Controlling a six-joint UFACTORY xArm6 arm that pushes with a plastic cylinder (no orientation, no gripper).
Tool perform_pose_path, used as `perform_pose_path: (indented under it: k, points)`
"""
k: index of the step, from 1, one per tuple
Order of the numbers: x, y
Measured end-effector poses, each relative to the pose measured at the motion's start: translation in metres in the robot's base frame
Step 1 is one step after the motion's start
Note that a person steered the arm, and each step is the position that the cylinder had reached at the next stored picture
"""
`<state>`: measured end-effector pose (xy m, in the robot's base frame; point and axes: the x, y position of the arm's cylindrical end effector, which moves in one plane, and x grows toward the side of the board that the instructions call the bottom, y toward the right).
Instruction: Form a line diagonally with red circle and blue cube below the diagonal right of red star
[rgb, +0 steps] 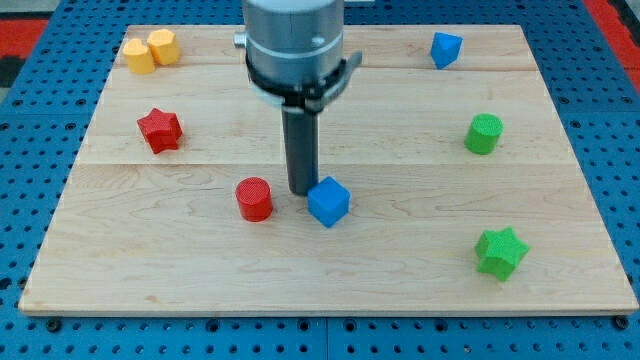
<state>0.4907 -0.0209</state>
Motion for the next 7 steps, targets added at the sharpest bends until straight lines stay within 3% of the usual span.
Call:
perform_pose_path:
  k: [2, 3, 4, 5, 6, 7]
  points:
    - [0.016, -0.033]
    - [-0.012, -0.061]
    - [-0.034, -0.044]
    - [-0.033, 0.042]
    - [0.012, 0.061]
    - [0.036, 0.029]
